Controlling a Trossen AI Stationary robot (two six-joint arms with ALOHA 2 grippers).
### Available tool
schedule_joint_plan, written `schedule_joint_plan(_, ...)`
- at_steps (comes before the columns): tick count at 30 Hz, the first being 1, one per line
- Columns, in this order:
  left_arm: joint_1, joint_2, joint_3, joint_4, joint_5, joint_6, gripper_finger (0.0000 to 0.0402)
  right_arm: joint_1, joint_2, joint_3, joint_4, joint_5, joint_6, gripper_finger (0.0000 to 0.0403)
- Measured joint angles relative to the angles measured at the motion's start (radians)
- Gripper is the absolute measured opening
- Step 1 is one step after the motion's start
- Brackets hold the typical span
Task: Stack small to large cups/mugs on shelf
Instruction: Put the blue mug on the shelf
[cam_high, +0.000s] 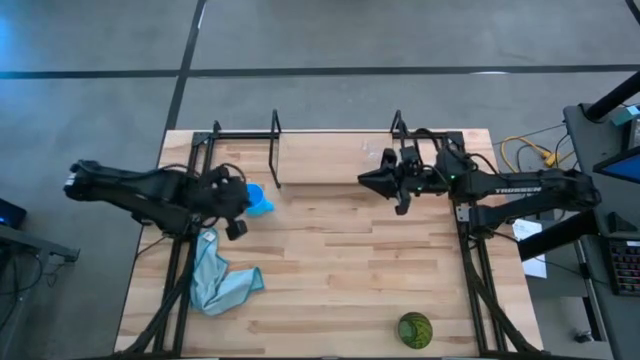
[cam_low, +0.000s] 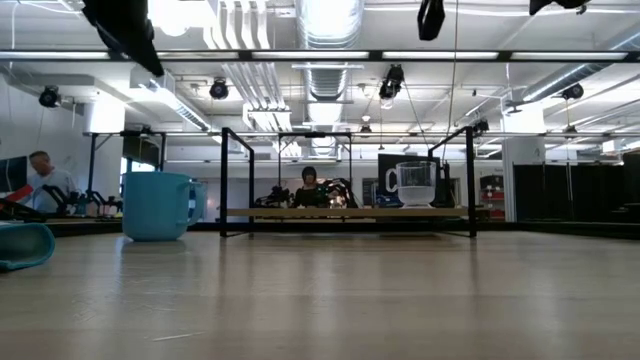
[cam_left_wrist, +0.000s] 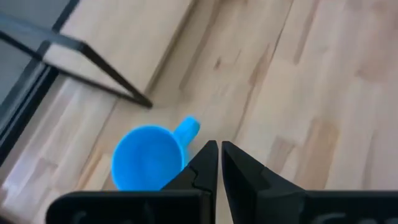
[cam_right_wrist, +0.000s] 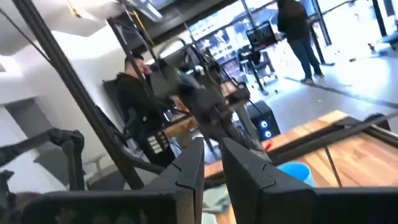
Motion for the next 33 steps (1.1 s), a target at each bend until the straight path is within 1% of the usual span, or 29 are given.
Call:
schedule_joint_plan(6, 0.013, 0.083, 0.000, -0.061, 0.032, -0.055, 0.0008, 0.000, -0.013, 0.036, 0.004, -0.001, 0.002, 0.0052)
schedule_joint_plan(11, 0.021, 0.078, 0.002, -0.005, 0.020, -0.076, 0.0008, 0.000, -0.010, 0.043, -0.009, -0.004, -0.008, 0.0052)
schedule_joint_plan(13, 0.021, 0.076, 0.003, 0.014, 0.017, -0.053, 0.0008, 0.000, -0.010, 0.043, -0.028, -0.004, -0.008, 0.0052)
schedule_joint_plan(17, 0.021, 0.074, 0.012, 0.015, 0.018, 0.102, 0.0008, 0.000, -0.010, 0.043, -0.081, -0.004, -0.007, 0.0052)
schedule_joint_plan(20, 0.022, 0.082, 0.011, 0.023, 0.013, 0.104, 0.0008, 0.000, -0.010, 0.043, -0.114, -0.005, 0.017, 0.0052)
schedule_joint_plan(22, 0.036, 0.095, 0.008, -0.003, 0.013, 0.107, 0.0008, 0.001, -0.009, 0.042, -0.133, -0.006, 0.045, 0.0052)
schedule_joint_plan(25, 0.076, 0.124, 0.008, -0.089, 0.013, 0.055, 0.0008, 0.003, -0.009, 0.042, -0.153, -0.009, 0.059, 0.0052)
schedule_joint_plan(28, 0.116, 0.150, 0.003, -0.174, 0.050, -0.021, 0.0008, 0.009, -0.009, 0.042, -0.157, -0.012, 0.071, 0.0052)
schedule_joint_plan(31, 0.149, 0.164, -0.013, -0.176, 0.075, -0.023, 0.0014, 0.013, -0.009, 0.042, -0.157, -0.012, 0.071, 0.0052)
schedule_joint_plan(33, 0.173, 0.171, -0.029, -0.138, 0.083, -0.023, 0.0027, 0.013, -0.009, 0.042, -0.157, -0.012, 0.071, 0.0052)
